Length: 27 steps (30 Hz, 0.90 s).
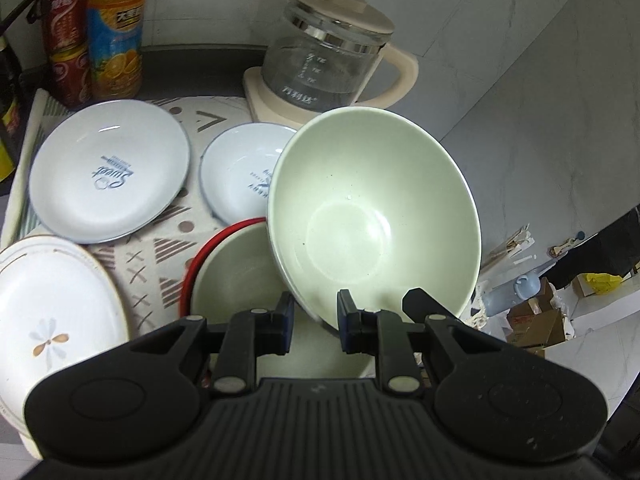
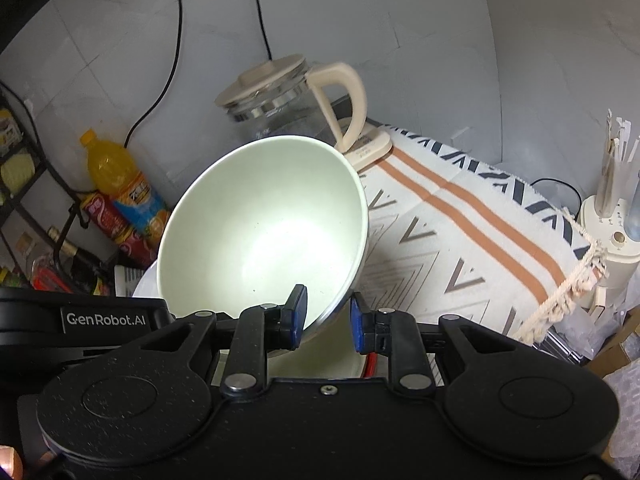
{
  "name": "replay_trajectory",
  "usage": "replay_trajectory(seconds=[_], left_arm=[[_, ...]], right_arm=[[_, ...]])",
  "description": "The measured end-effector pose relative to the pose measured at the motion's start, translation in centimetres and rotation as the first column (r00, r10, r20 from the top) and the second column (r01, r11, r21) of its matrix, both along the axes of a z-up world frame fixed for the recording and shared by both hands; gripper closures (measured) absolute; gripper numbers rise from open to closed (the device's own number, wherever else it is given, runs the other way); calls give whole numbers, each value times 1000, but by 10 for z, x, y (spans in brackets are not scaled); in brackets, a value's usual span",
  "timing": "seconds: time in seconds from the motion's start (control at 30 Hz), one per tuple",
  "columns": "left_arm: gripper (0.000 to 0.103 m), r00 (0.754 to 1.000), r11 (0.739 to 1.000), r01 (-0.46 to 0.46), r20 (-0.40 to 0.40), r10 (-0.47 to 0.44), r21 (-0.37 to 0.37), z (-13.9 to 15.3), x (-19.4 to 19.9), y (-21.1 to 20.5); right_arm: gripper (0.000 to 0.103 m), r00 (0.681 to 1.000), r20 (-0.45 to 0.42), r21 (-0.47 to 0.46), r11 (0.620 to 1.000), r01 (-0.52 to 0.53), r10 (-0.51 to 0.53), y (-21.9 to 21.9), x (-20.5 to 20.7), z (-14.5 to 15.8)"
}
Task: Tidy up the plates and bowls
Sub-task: 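Lift the small green bowl and lower it onto the stacked bowls, then open both grippers and pull back from the bowl stack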
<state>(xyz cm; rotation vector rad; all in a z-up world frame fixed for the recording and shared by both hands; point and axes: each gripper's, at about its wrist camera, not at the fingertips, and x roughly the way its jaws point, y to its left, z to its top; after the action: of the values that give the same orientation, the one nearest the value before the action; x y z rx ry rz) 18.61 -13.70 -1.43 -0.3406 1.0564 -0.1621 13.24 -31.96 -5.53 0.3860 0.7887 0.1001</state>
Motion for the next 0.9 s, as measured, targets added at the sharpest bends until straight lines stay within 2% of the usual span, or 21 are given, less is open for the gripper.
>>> replay_trajectory(seconds=[0.3, 0.43, 0.77, 0.9], left_arm=[[83, 999, 999, -32, -32, 31, -23, -15, -20, 26], [82, 998, 999, -47, -46, 46, -20, -21, -26, 32], [81, 994, 997, -64, -94, 59, -53, -35, -31, 35], [80, 990, 996, -67, -129, 60, -57, -43, -28, 35]], right_arm=[[80, 998, -42, -29, 999, -39, 38, 24, -10, -8], [80, 996, -61, -69, 996, -63, 59, 34, -12, -11], [79, 992, -111, -93, 993, -71, 61, 35, -12, -19], [75, 990, -123, -104, 991, -81, 68, 37, -11, -22]])
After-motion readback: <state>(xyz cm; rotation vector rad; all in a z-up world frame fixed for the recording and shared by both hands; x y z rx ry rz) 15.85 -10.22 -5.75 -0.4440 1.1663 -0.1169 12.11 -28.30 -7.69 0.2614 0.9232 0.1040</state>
